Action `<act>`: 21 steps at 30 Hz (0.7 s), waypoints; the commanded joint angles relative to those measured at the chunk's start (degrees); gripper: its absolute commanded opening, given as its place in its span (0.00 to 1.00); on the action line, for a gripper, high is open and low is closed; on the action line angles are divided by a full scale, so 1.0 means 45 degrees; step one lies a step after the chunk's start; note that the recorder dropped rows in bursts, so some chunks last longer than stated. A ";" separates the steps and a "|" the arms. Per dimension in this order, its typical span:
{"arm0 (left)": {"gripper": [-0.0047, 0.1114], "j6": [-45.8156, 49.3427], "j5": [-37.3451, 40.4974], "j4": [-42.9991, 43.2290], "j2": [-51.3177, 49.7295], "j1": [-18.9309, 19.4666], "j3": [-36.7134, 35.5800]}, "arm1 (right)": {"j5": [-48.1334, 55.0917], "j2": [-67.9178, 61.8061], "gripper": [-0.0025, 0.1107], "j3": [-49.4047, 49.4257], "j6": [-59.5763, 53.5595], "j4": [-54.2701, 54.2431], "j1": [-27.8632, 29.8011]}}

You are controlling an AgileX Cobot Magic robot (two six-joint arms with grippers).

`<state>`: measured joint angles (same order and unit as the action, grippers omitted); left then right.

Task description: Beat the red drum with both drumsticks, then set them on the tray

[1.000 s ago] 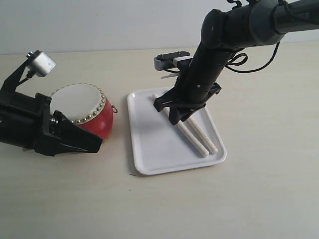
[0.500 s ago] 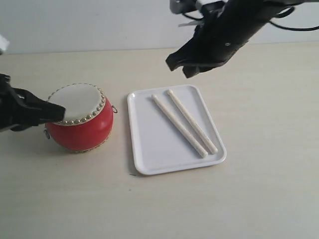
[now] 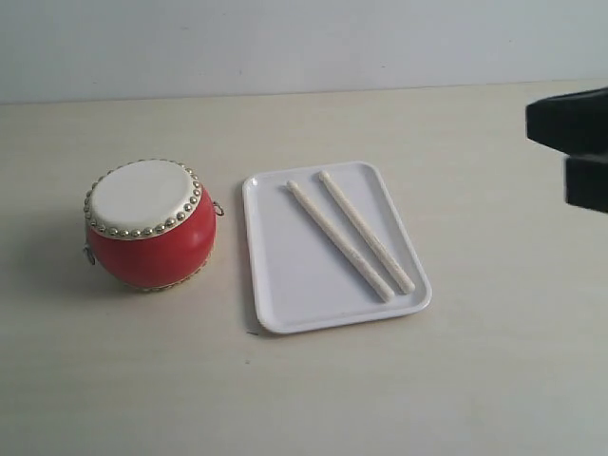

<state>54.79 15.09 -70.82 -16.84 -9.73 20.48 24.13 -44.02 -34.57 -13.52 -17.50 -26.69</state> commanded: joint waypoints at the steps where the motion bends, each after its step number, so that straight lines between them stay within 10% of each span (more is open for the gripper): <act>1: 0.04 -0.0235 -0.0101 -0.0099 0.1767 0.0021 -0.0552 | -0.0165 0.2145 0.02 0.1167 0.0280 -0.0213 0.0014; 21: 0.04 -0.0230 -0.0079 0.0380 0.2812 0.0021 -0.0653 | 0.0192 0.3851 0.02 0.1527 0.0280 -0.0213 0.0014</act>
<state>53.99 14.88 -69.13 -4.48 -9.73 17.82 25.22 -26.89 -28.07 -12.42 -18.27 -26.69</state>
